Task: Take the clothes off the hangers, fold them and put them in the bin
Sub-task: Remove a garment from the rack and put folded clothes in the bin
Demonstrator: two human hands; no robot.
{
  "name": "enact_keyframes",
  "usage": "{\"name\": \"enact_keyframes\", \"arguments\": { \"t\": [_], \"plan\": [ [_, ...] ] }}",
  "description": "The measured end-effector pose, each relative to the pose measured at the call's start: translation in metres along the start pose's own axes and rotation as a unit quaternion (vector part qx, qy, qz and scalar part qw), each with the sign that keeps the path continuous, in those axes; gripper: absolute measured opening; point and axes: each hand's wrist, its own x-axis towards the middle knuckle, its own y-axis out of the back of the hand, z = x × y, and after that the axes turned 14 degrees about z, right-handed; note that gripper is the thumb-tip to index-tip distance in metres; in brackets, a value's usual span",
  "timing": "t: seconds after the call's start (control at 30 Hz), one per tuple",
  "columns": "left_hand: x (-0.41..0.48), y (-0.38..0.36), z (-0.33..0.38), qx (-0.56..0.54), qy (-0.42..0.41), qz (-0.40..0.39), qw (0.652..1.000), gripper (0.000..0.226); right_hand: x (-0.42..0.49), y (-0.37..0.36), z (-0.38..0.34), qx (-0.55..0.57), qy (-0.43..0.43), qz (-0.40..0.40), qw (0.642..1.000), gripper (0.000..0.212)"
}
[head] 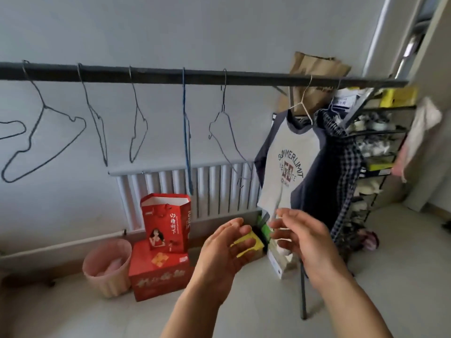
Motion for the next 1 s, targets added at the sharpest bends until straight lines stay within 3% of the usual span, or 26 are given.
{"name": "enact_keyframes", "arguments": {
  "t": [0.2,0.3,0.4,0.47,0.6,0.67,0.83,1.0],
  "plan": [
    [0.031,-0.090,0.000,0.041,-0.018,-0.026,0.999,0.022,0.114,0.022,-0.058,-0.050,0.124,0.058,0.989,0.009],
    [0.035,-0.114,0.005,0.048,-0.043,-0.044,0.997,0.020,0.180,0.018,-0.087,-0.137,0.282,0.120,0.942,0.009],
    [0.033,-0.127,0.011,0.050,-0.060,-0.056,0.995,0.020,0.239,0.010,-0.108,-0.240,0.368,0.168,0.883,0.030],
    [0.033,-0.132,0.015,0.060,-0.071,-0.055,0.994,0.021,0.263,0.001,-0.118,-0.305,0.356,0.167,0.867,0.040],
    [0.035,-0.141,0.026,0.077,-0.099,-0.042,0.991,0.021,0.285,-0.014,-0.121,-0.407,0.242,0.130,0.871,0.057],
    [0.035,-0.142,0.029,0.081,-0.110,-0.042,0.990,0.021,0.291,-0.016,-0.117,-0.435,0.220,0.122,0.864,0.057],
    [0.035,-0.135,0.027,0.075,-0.117,-0.038,0.990,0.021,0.297,-0.023,-0.113,-0.461,0.247,0.110,0.845,0.042],
    [0.034,-0.122,0.024,0.071,-0.134,-0.033,0.988,0.023,0.293,-0.021,-0.115,-0.434,0.288,0.167,0.837,0.039]
  ]
}}
